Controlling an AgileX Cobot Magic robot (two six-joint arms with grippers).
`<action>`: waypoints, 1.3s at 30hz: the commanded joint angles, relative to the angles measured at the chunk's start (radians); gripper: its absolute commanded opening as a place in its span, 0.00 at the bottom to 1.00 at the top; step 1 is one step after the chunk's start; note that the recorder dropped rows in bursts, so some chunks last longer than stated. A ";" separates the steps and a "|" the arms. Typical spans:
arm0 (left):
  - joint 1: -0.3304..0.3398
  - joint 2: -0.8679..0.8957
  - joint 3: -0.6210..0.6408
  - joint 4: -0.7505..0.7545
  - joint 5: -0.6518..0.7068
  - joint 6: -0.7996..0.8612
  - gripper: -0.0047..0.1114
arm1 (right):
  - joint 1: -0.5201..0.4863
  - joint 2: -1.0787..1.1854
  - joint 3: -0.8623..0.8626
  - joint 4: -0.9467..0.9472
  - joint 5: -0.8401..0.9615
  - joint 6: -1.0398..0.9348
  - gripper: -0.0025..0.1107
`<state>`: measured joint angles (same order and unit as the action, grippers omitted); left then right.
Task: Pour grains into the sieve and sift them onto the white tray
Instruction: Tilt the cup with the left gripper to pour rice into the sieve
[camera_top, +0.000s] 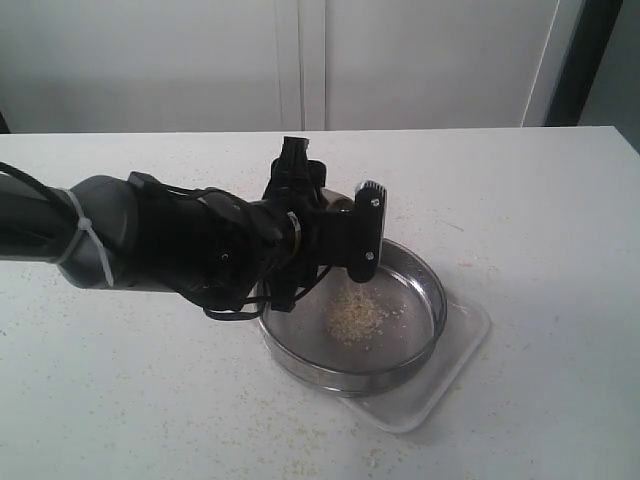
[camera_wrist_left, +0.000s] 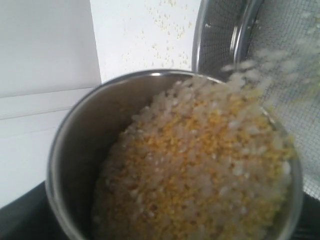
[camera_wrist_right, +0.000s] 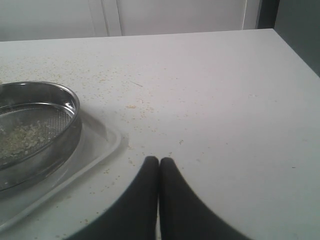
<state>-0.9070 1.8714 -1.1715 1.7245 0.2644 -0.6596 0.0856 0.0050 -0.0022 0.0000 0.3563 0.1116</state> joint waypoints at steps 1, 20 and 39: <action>-0.005 -0.004 -0.007 0.020 0.006 0.056 0.04 | -0.007 -0.005 0.002 0.000 -0.014 -0.002 0.02; -0.023 0.004 -0.007 0.020 0.081 0.263 0.04 | -0.007 -0.005 0.002 0.000 -0.014 -0.002 0.02; -0.023 0.004 -0.007 0.020 0.176 0.394 0.04 | -0.007 -0.005 0.002 0.000 -0.014 -0.002 0.02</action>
<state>-0.9222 1.8844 -1.1715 1.7227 0.3902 -0.2829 0.0856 0.0050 -0.0022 0.0000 0.3563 0.1116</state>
